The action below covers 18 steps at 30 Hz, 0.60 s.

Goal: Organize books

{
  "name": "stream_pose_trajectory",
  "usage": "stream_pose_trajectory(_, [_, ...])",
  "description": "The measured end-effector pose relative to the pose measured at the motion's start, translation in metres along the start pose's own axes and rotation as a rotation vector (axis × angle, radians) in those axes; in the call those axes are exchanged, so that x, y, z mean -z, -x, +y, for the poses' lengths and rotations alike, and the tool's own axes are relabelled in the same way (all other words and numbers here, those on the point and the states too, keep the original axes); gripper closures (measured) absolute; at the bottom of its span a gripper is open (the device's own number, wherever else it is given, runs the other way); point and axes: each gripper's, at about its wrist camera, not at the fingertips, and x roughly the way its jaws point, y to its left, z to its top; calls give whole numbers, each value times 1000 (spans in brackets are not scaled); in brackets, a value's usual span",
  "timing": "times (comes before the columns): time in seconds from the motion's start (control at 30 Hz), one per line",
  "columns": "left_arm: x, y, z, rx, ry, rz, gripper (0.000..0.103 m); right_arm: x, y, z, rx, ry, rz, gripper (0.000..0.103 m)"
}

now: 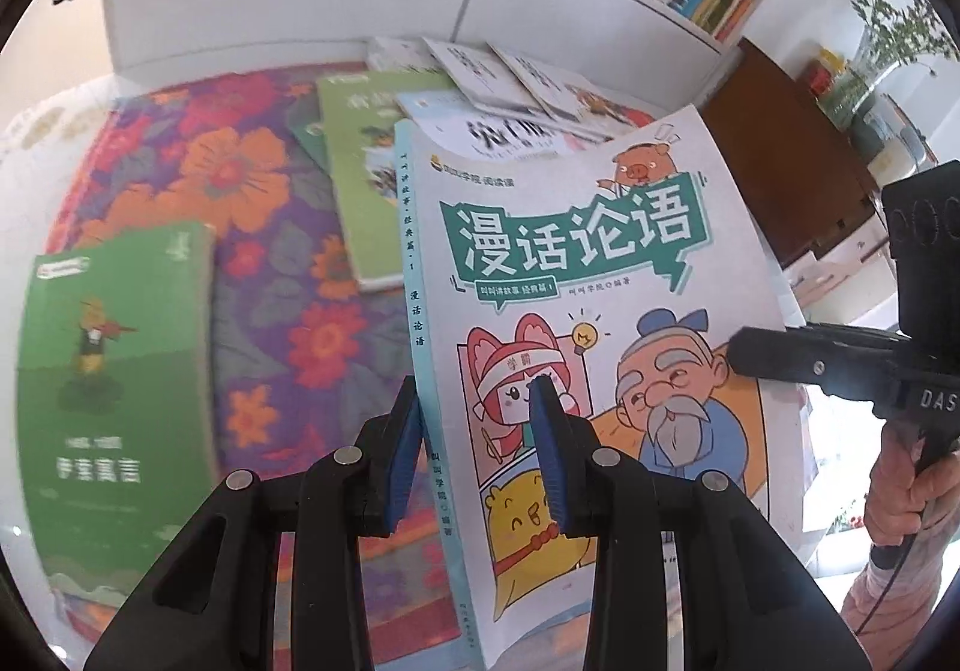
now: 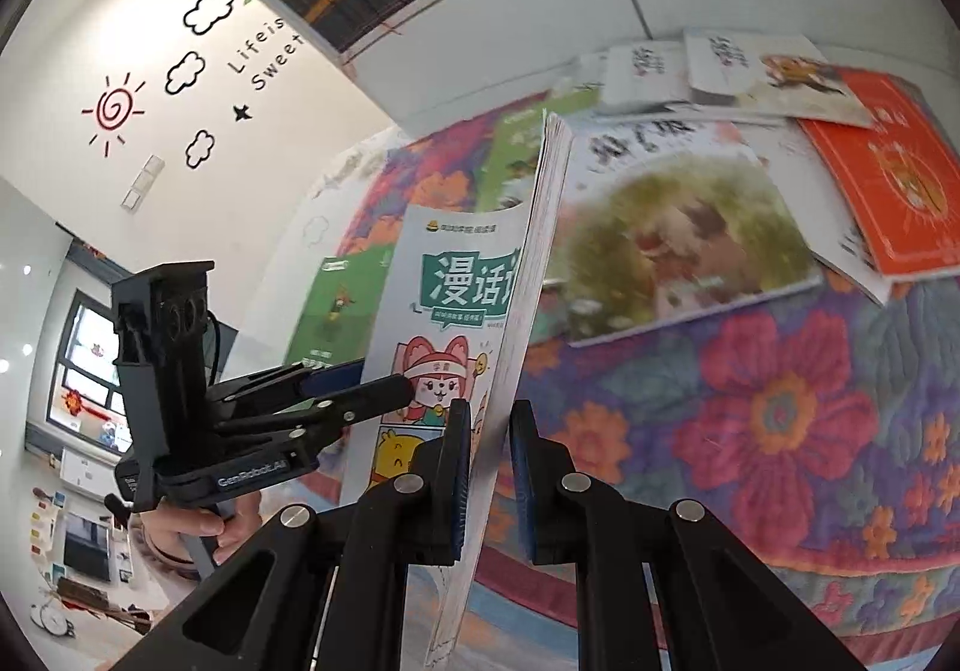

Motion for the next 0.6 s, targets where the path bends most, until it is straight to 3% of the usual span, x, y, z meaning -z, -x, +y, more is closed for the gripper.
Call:
stream_pose_trajectory(0.27, [-8,42,49,-1,60,-65,72,-23,-20,50,-38,66,8,90])
stream_pose_trajectory(0.6, [-13,95,111,-87,111,-137,72,-41,-81,107,-115,121,83,90])
